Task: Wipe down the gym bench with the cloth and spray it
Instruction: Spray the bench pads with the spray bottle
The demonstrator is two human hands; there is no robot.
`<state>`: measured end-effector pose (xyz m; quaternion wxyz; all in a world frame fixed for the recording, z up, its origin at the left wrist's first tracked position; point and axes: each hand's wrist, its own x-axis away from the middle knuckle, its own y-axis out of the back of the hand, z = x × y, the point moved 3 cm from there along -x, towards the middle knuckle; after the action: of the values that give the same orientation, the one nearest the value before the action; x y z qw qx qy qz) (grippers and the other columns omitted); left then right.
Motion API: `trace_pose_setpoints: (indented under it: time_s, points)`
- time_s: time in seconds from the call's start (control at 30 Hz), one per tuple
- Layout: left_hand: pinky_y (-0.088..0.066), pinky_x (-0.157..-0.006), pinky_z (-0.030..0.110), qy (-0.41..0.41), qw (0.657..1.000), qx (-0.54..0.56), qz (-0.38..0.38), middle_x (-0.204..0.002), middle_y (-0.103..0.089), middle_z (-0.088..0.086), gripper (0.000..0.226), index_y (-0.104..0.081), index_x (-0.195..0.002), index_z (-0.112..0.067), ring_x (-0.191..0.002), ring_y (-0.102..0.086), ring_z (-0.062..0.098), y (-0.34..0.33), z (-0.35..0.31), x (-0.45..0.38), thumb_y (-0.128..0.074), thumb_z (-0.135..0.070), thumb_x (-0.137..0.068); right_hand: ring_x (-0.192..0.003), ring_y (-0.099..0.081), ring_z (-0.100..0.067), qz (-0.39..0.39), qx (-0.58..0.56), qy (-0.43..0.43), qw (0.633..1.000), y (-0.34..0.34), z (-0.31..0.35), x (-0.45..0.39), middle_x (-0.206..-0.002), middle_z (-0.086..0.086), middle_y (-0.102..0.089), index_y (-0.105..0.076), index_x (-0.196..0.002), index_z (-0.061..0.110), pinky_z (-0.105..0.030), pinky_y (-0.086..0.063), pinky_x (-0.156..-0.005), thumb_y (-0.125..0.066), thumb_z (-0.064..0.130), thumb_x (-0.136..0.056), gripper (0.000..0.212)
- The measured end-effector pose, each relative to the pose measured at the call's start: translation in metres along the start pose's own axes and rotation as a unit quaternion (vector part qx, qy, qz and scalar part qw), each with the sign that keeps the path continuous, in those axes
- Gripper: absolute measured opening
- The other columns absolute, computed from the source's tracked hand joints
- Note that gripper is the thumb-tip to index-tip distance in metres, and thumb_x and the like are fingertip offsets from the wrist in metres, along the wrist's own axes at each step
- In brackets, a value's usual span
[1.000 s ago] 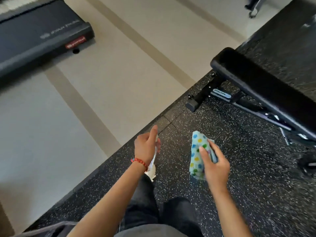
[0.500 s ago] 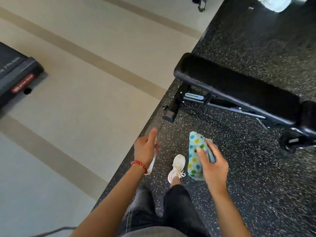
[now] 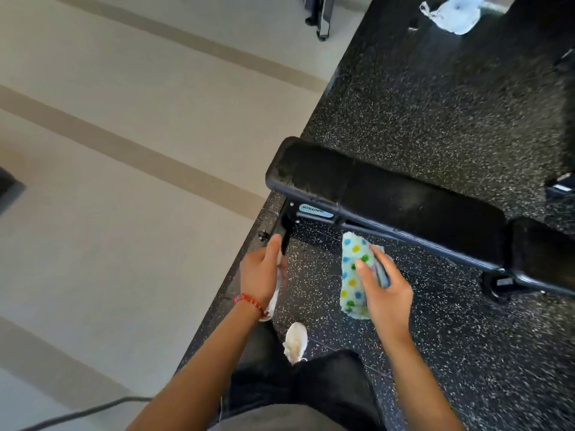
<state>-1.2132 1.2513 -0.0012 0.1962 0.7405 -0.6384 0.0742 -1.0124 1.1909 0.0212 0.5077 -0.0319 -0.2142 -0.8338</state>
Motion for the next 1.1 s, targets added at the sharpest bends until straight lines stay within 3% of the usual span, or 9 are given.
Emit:
trace_pose_setpoints:
  time_s: [0.1, 0.2, 0.47, 0.53, 0.63, 0.77, 0.9, 1.0, 1.1]
  points:
    - [-0.049, -0.07, 0.034, -0.004, 1.0, -0.013, 0.011, -0.041, -0.056, 0.006, 0.077, -0.058, -0.043, -0.005, -0.042, -0.054, 0.013, -0.019, -0.02, -0.032, -0.035, -0.071, -0.077, -0.089, -0.063, -0.001, -0.017, -0.008, -0.012, 1.0, -0.001, 0.004, -0.03, -0.103, 0.014, -0.065, -0.056, -0.118, 0.035, -0.017, -0.055, -0.067, -0.068, 0.026, -0.081, 0.04]
    - [-0.049, -0.067, 0.039, 0.012, 0.999, -0.025, 0.024, -0.039, -0.055, 0.001, 0.072, -0.059, -0.042, -0.009, -0.041, -0.05, 0.013, -0.035, -0.032, -0.07, -0.034, -0.063, -0.082, -0.081, -0.061, 0.004, -0.017, -0.008, -0.041, 0.999, -0.008, 0.008, -0.055, -0.096, 0.021, -0.06, -0.054, -0.117, 0.034, -0.009, -0.05, -0.057, -0.068, 0.022, -0.081, 0.041]
    - [-0.048, -0.064, 0.031, 0.053, 0.995, -0.06, 0.051, -0.036, -0.053, 0.0, 0.067, -0.053, -0.034, -0.018, -0.04, -0.053, 0.01, -0.079, -0.055, -0.189, -0.042, -0.045, -0.094, -0.08, -0.064, 0.0, -0.086, 0.001, -0.092, 0.992, -0.033, 0.024, -0.138, -0.096, 0.017, -0.063, -0.054, -0.115, 0.037, -0.017, -0.055, -0.058, -0.069, 0.026, -0.08, 0.04]
    - [-0.04, -0.059, 0.027, 0.047, 0.994, -0.09, 0.047, -0.032, -0.049, -0.003, 0.07, -0.047, -0.029, -0.019, -0.038, -0.048, 0.005, -0.086, -0.063, -0.211, -0.041, -0.037, -0.097, -0.083, -0.061, 0.002, -0.103, 0.002, -0.102, 0.989, -0.043, 0.032, -0.156, -0.097, 0.02, -0.06, -0.055, -0.115, 0.036, -0.019, -0.056, -0.06, -0.069, 0.025, -0.08, 0.039]
    - [-0.039, -0.058, 0.024, 0.052, 0.99, -0.121, 0.06, -0.035, -0.05, -0.002, 0.065, -0.048, -0.035, -0.016, -0.046, -0.052, 0.011, -0.095, -0.071, -0.234, -0.04, -0.035, -0.096, -0.084, -0.056, 0.007, -0.126, 0.0, -0.115, 0.985, -0.052, 0.044, -0.178, -0.094, 0.024, -0.057, -0.054, -0.113, 0.041, -0.019, -0.051, -0.066, -0.069, 0.027, -0.08, 0.039]
    - [-0.039, -0.042, 0.017, 0.088, 0.989, -0.1, 0.064, -0.031, -0.046, -0.003, 0.057, -0.044, -0.039, -0.012, -0.031, -0.043, 0.004, -0.107, -0.074, -0.252, -0.046, -0.026, -0.094, -0.086, -0.06, 0.002, -0.13, 0.017, -0.112, 0.985, -0.057, 0.055, -0.197, -0.097, 0.019, -0.061, -0.052, -0.113, 0.04, -0.023, -0.054, -0.07, -0.067, 0.025, -0.081, 0.039]
    - [-0.053, -0.06, 0.042, 0.141, 0.985, -0.062, 0.074, -0.04, -0.054, 0.004, 0.051, -0.053, -0.042, -0.01, -0.045, -0.052, 0.022, -0.116, -0.068, -0.26, -0.048, -0.032, -0.088, -0.086, -0.061, 0.001, -0.144, 0.013, -0.123, 0.982, -0.055, 0.056, -0.209, -0.098, 0.019, -0.061, -0.053, -0.108, 0.043, -0.027, -0.056, -0.072, -0.069, 0.026, -0.08, 0.037]
    - [-0.05, -0.058, 0.035, 0.142, 0.985, -0.066, 0.073, -0.038, -0.052, 0.0, 0.056, -0.053, -0.043, -0.009, -0.044, -0.051, 0.022, -0.126, -0.068, -0.261, -0.048, -0.033, -0.093, -0.087, -0.061, 0.0, -0.156, 0.003, -0.138, 0.978, -0.049, 0.055, -0.215, -0.096, 0.027, -0.057, -0.053, -0.109, 0.042, -0.033, -0.056, -0.075, -0.07, 0.028, -0.079, 0.037]
    - [-0.047, -0.056, 0.031, 0.129, 0.985, -0.076, 0.088, -0.036, -0.049, 0.0, 0.057, -0.053, -0.045, -0.006, -0.041, -0.049, 0.019, -0.139, -0.071, -0.26, -0.046, -0.035, -0.094, -0.091, -0.062, -0.003, -0.174, -0.009, -0.149, 0.973, -0.04, 0.052, -0.22, -0.099, 0.021, -0.061, -0.057, -0.114, 0.037, -0.034, -0.056, -0.078, -0.07, 0.029, -0.078, 0.04]
